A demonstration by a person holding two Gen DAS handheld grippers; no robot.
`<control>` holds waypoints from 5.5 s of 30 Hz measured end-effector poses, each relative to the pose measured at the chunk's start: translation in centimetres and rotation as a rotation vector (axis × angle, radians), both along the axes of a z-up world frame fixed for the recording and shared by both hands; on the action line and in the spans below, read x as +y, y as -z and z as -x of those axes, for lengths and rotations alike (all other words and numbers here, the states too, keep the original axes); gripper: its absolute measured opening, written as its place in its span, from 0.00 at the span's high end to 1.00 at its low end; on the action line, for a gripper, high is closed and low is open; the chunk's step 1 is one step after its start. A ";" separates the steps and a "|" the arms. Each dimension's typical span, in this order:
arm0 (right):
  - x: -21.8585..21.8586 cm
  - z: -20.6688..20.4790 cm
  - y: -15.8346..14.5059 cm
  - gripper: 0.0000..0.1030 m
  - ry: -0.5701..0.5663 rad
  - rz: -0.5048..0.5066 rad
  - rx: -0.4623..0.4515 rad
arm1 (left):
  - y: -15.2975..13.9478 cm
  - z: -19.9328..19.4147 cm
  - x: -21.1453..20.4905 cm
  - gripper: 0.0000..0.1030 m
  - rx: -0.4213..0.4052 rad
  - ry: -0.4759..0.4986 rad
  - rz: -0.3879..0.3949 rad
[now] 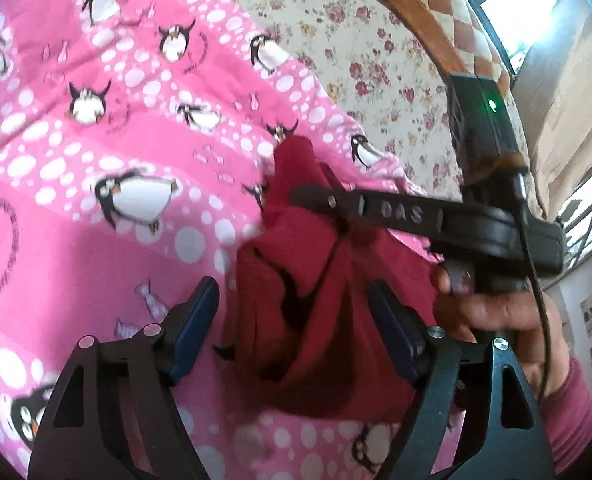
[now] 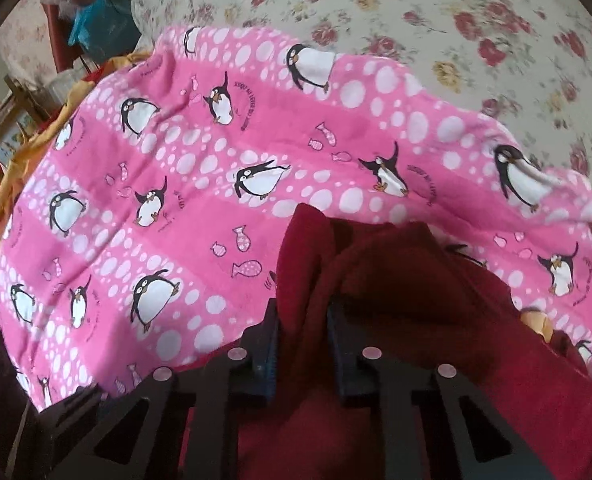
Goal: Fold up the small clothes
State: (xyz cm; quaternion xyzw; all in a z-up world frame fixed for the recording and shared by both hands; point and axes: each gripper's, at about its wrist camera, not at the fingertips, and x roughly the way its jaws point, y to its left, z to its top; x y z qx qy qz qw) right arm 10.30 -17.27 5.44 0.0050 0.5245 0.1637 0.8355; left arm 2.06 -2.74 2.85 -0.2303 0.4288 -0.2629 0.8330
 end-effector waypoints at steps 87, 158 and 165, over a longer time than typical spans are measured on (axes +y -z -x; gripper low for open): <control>-30.7 15.6 -1.3 0.54 0.453 -0.035 -0.048 | -6.5 12.1 -25.8 0.46 -0.186 0.614 -0.261; -30.2 21.1 5.2 0.28 0.521 -0.393 -0.082 | 0.7 3.0 -21.9 0.31 0.140 0.390 -0.155; -28.4 21.8 2.2 0.58 0.489 -0.370 -0.121 | -2.5 5.8 -19.4 0.47 0.098 0.402 -0.138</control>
